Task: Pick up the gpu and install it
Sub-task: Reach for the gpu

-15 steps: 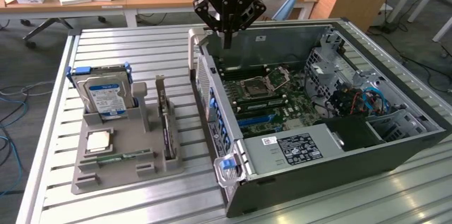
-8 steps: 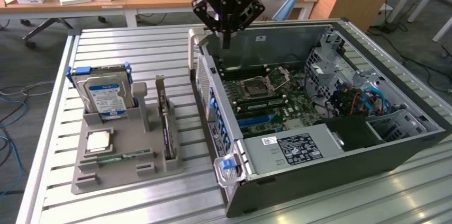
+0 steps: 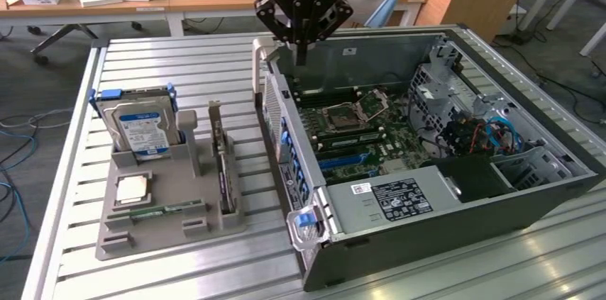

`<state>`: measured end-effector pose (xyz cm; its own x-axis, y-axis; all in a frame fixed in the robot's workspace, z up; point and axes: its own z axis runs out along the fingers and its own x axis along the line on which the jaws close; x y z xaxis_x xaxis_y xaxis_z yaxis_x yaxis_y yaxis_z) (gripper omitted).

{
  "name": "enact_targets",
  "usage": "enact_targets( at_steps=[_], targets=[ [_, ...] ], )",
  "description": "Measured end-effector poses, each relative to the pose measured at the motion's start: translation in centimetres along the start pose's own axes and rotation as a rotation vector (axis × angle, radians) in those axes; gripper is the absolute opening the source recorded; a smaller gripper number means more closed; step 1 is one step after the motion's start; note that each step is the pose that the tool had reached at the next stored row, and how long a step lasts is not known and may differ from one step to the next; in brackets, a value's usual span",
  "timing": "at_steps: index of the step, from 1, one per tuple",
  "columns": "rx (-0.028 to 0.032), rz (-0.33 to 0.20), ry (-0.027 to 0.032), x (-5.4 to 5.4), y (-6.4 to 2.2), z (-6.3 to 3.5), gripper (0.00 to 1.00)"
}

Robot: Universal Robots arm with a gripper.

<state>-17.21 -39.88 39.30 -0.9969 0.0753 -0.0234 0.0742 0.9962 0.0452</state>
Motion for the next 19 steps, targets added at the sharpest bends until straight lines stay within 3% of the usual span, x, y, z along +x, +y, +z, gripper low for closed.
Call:
enact_targets(
  at_steps=[19],
  targets=[
    [0.0,0.0,0.0,2.0,-0.15,0.01,0.11]
  ],
)
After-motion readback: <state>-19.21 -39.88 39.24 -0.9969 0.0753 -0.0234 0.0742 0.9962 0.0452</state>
